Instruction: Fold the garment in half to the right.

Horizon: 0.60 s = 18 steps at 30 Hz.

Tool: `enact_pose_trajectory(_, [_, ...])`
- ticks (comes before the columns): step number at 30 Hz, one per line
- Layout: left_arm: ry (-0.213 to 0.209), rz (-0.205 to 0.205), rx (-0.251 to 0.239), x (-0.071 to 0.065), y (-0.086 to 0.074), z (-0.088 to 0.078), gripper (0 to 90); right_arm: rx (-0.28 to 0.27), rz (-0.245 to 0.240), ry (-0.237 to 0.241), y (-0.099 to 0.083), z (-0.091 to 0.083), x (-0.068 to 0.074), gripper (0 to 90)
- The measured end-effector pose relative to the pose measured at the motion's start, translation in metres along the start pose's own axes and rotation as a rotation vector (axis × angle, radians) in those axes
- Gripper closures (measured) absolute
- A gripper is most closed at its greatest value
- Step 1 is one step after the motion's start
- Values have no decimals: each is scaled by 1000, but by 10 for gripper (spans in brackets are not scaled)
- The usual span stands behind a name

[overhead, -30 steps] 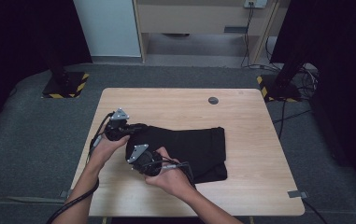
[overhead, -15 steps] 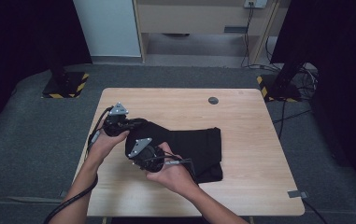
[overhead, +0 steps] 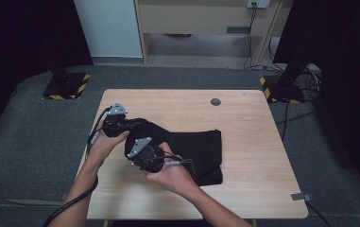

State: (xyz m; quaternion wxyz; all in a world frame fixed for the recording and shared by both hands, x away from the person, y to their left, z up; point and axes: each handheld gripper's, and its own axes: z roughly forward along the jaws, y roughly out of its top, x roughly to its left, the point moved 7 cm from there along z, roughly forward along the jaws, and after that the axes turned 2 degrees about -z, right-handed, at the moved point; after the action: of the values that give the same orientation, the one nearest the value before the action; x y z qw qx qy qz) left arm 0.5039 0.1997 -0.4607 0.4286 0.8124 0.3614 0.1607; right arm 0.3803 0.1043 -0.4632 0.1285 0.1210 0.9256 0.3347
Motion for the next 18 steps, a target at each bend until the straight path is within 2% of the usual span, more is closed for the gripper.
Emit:
enact_pose_trajectory(7, [-1, 37, 6, -10, 18, -2, 768, -24, 20, -5, -2, -15, -5, 848])
enact_pose_trajectory(18, [-14, 82, 21, -33, 48, 10, 768, -59, 67, -26, -17, -48, -23, 848])
